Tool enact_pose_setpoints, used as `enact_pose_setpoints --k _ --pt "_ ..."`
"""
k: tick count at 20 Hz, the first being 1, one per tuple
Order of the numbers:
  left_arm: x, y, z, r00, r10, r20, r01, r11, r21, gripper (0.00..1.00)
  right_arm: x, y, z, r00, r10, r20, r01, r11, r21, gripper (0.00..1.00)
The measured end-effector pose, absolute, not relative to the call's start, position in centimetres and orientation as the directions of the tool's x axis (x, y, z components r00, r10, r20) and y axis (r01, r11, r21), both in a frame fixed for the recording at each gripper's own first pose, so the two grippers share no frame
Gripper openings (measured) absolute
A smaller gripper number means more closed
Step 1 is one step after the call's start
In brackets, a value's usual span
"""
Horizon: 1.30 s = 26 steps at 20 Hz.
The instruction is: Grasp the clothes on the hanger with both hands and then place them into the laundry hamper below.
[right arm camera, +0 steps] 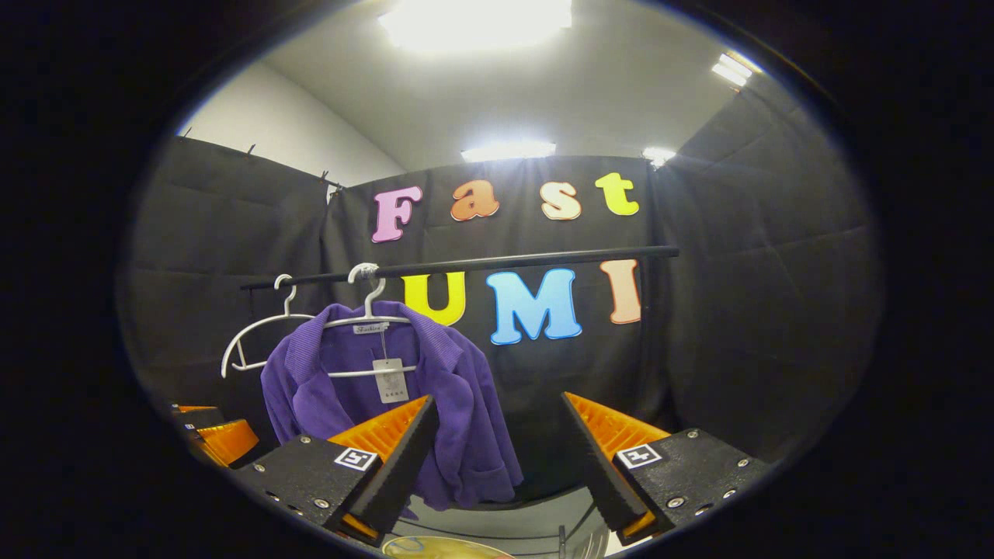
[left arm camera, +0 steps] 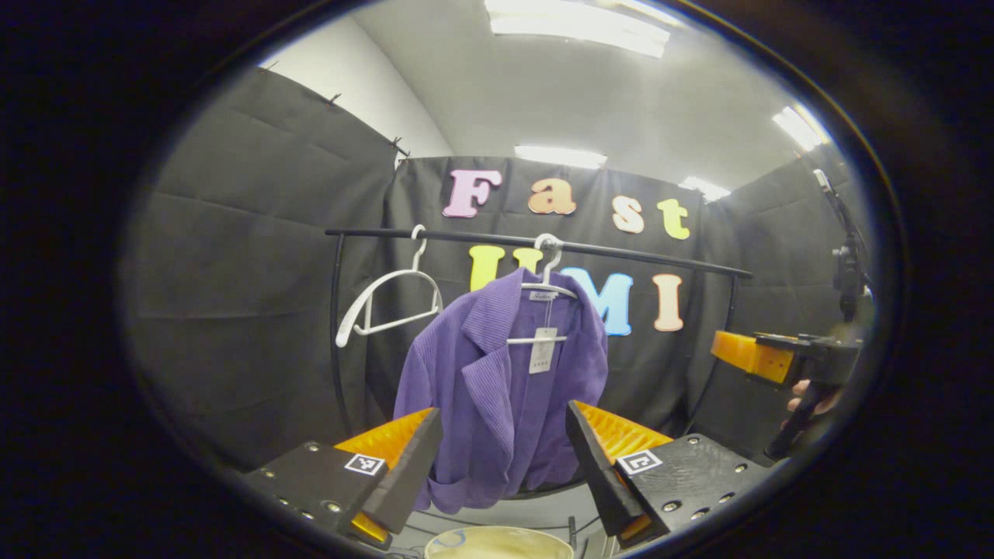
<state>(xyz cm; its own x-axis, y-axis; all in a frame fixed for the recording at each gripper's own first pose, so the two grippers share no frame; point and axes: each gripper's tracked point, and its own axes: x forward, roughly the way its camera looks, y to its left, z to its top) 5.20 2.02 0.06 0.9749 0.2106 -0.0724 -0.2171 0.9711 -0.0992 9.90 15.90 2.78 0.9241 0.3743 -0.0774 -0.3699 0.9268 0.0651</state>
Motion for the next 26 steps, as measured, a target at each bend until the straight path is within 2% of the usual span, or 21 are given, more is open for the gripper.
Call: enact_pose_setpoints --k 1,2,4,6,8,9,10,14,15,17,19,20,23,24,25,26 --pt "6.5 2.6 0.2 0.969 0.233 -0.082 -0.241 0.964 -0.109 0.92 11.0 16.8 2.5 0.912 0.400 -0.086 -0.394 0.915 0.082 0.96" --pt "7.6 3.1 0.3 0.964 0.250 -0.090 -0.260 0.957 -0.126 0.96 12.2 17.7 2.5 0.899 0.430 -0.089 -0.421 0.902 0.100 0.96" --pt "9.9 3.9 0.3 0.955 0.277 -0.107 -0.292 0.942 -0.164 0.92 14.4 19.6 2.1 0.868 0.485 -0.102 -0.472 0.872 0.131 0.96" --pt "12.1 4.5 0.0 0.944 0.306 -0.123 -0.325 0.927 -0.187 0.96 16.3 21.5 1.6 0.837 0.534 -0.116 -0.515 0.842 0.157 0.95" --pt "13.8 5.0 0.0 0.930 0.341 -0.135 -0.362 0.914 -0.184 0.96 18.1 23.9 0.9 0.799 0.586 -0.136 -0.559 0.806 0.194 0.95" --pt "14.8 5.5 -0.1 0.920 0.363 -0.144 -0.385 0.907 -0.170 0.88 18.8 24.9 0.3 0.779 0.608 -0.151 -0.576 0.790 0.210 0.95" --pt "15.9 6.0 -0.2 0.911 0.383 -0.152 -0.404 0.902 -0.154 0.88 19.7 25.9 -0.1 0.767 0.622 -0.159 -0.586 0.779 0.222 0.95" --pt "20.3 6.8 -1.4 0.877 0.444 -0.184 -0.470 0.873 -0.129 0.88 23.3 28.4 -2.5 0.755 0.627 -0.190 -0.596 0.778 0.198 0.95" --pt "21.2 7.0 -1.9 0.868 0.459 -0.188 -0.485 0.865 -0.128 0.92 24.1 28.8 -3.3 0.756 0.623 -0.200 -0.595 0.782 0.187 0.95" --pt "22.7 7.5 -2.9 0.847 0.494 -0.199 -0.520 0.846 -0.115 0.92 25.0 29.7 -4.8 0.744 0.631 -0.222 -0.604 0.776 0.183 0.95" --pt "23.5 8.1 -3.8 0.822 0.525 -0.219 -0.554 0.826 -0.100 0.89 25.9 30.7 -5.9 0.732 0.639 -0.238 -0.613 0.769 0.181 0.95" --pt "23.8 8.5 -4.1 0.811 0.542 -0.220 -0.571 0.816 -0.093 0.96 26.3 31.0 -6.3 0.728 0.641 -0.241 -0.616 0.767 0.178 0.95" --pt "24.4 9.1 -4.0 0.789 0.580 -0.203 -0.604 0.793 -0.082 0.96 27.2 32.2 -6.9 0.715 0.654 -0.245 -0.634 0.755 0.166 0.95" --pt "24.6 9.2 -4.1 0.784 0.588 -0.202 -0.611 0.788 -0.079 0.92 27.1 32.8 -7.0 0.704 0.666 -0.245 -0.646 0.745 0.169 0.95" --pt "24.7 9.2 -4.2 0.779 0.595 -0.200 -0.617 0.783 -0.076 0.92 27.1 33.2 -7.1 0.698 0.675 -0.241 -0.656 0.737 0.164 0.95" --pt "24.8 9.3 -4.2 0.774 0.602 -0.197 -0.623 0.779 -0.070 0.96 27.3 33.5 -7.3 0.697 0.677 -0.237 -0.662 0.735 0.150 0.95"
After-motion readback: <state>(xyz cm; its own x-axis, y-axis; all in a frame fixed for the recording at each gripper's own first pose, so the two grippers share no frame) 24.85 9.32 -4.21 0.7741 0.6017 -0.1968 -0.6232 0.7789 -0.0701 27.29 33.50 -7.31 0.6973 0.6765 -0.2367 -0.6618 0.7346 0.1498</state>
